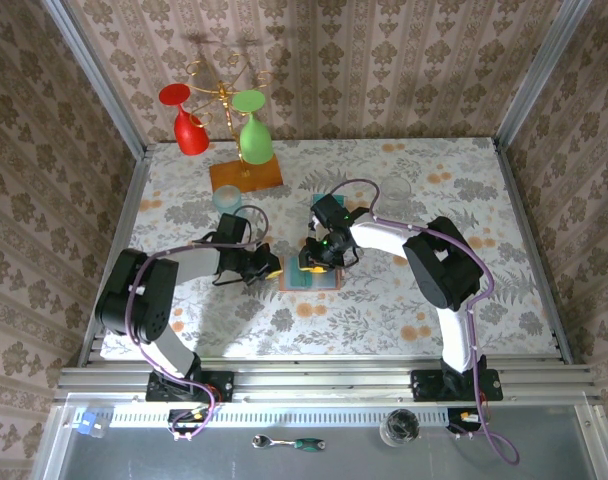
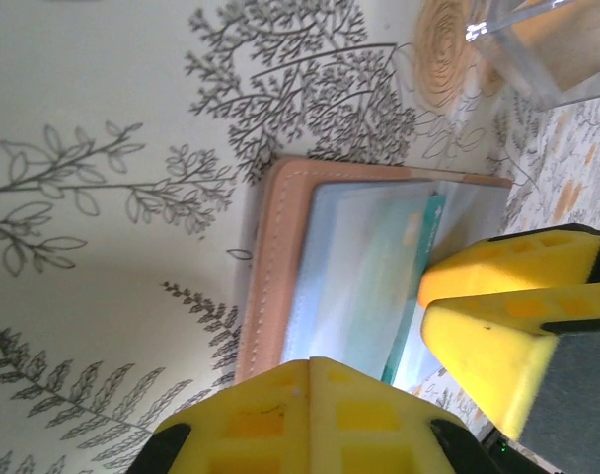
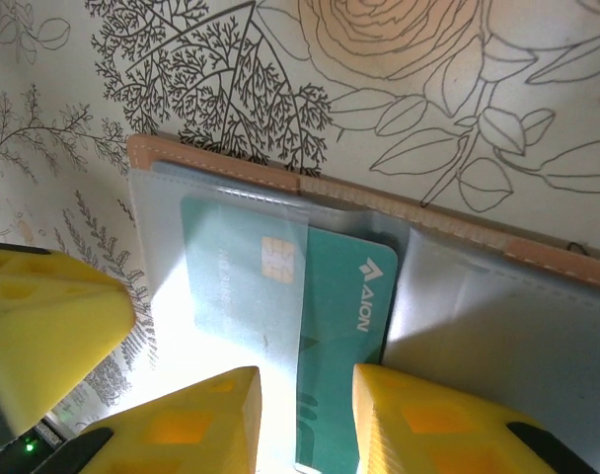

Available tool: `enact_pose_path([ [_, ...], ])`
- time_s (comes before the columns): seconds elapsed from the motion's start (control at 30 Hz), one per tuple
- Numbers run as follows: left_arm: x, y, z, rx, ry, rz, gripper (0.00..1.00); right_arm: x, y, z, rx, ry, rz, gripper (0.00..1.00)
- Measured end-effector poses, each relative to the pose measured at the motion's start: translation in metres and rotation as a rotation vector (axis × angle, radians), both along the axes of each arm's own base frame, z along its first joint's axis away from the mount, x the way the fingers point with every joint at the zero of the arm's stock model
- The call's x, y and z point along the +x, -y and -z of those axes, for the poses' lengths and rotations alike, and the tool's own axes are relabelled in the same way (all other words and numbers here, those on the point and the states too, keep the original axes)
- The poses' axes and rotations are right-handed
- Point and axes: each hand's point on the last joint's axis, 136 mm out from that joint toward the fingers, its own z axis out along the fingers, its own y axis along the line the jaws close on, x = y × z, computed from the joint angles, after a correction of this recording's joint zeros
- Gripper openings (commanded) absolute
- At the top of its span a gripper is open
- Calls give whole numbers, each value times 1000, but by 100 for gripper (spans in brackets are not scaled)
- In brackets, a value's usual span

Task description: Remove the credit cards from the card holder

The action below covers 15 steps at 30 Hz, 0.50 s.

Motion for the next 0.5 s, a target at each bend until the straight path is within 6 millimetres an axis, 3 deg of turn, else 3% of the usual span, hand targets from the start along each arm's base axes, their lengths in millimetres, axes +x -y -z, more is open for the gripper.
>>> enact_pose_path([
  [0.3, 3, 16, -14, -20, 36, 41, 0, 2, 2, -6, -9, 25, -5, 31],
  [0.5, -3, 20, -4, -10, 7, 60, 0, 4, 1, -19, 12, 50, -1, 31],
])
